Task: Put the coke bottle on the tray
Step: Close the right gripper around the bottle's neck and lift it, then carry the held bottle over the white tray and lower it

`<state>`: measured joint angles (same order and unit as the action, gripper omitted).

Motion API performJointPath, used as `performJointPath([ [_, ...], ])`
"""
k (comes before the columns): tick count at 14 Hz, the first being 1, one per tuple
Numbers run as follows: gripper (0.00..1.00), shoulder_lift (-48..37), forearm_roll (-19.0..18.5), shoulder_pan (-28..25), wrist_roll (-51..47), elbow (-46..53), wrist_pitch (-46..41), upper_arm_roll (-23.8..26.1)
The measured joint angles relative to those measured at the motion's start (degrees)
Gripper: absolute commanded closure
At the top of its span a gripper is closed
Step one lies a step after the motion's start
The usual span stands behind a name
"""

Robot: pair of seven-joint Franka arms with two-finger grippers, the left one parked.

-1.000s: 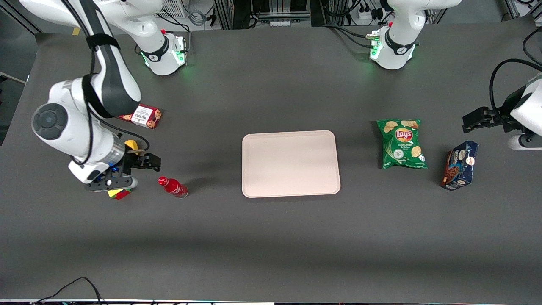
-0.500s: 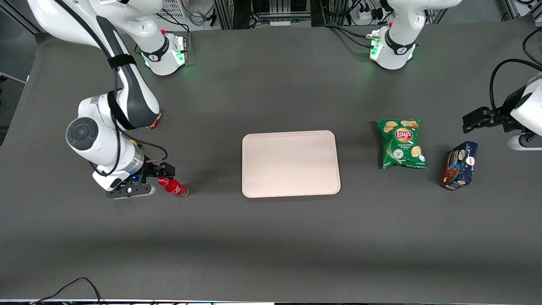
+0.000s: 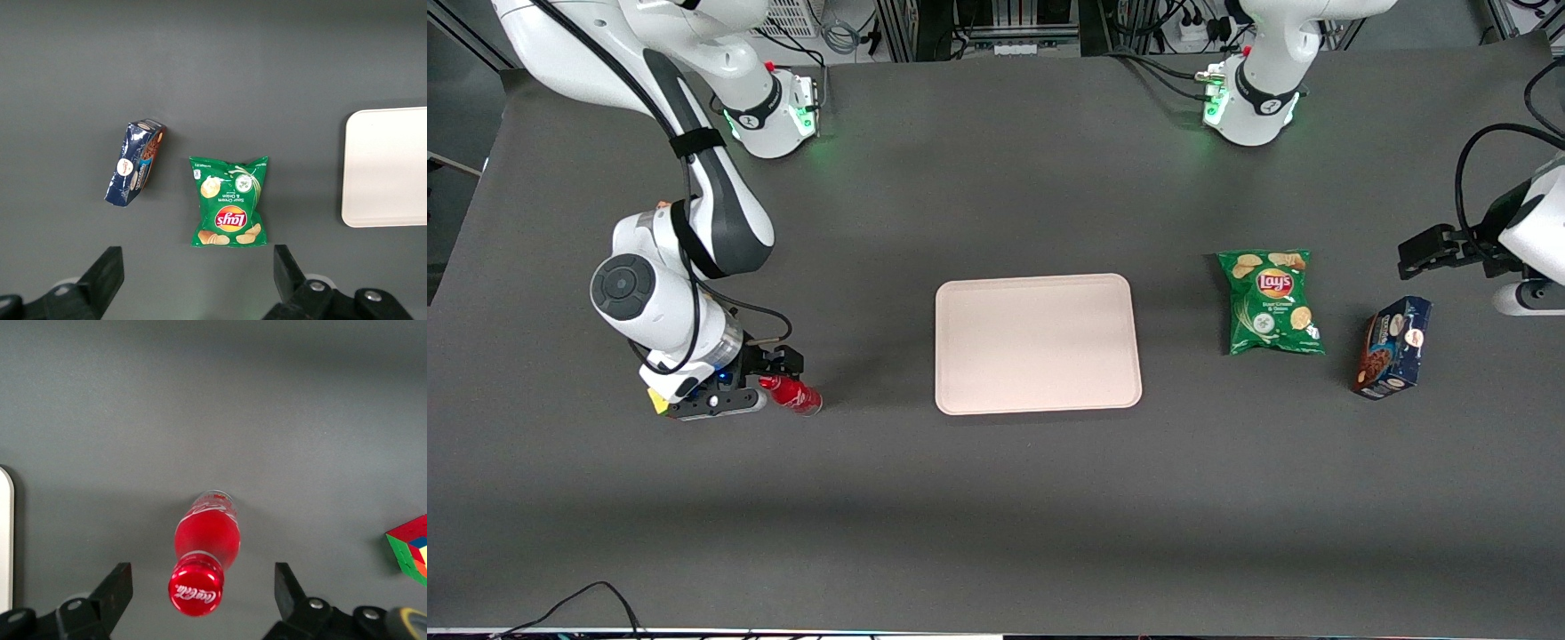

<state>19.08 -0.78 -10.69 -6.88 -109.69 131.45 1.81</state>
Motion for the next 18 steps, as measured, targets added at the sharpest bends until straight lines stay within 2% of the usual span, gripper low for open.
performJointPath([
  [3, 0.89, 0.0, 0.0, 0.0, 0.0, 0.0, 0.0, 0.0],
  [4, 1.0, 0.0, -0.1, 0.0, 0.0, 0.0, 0.0, 0.0],
  [12, 1.0, -0.8, -0.7, 0.0, 0.0, 1.0, -1.2, 0.0],
  [18, 1.0, -6.6, -1.4, -0.1, -0.5, 12.5, -23.7, 1.6],
])
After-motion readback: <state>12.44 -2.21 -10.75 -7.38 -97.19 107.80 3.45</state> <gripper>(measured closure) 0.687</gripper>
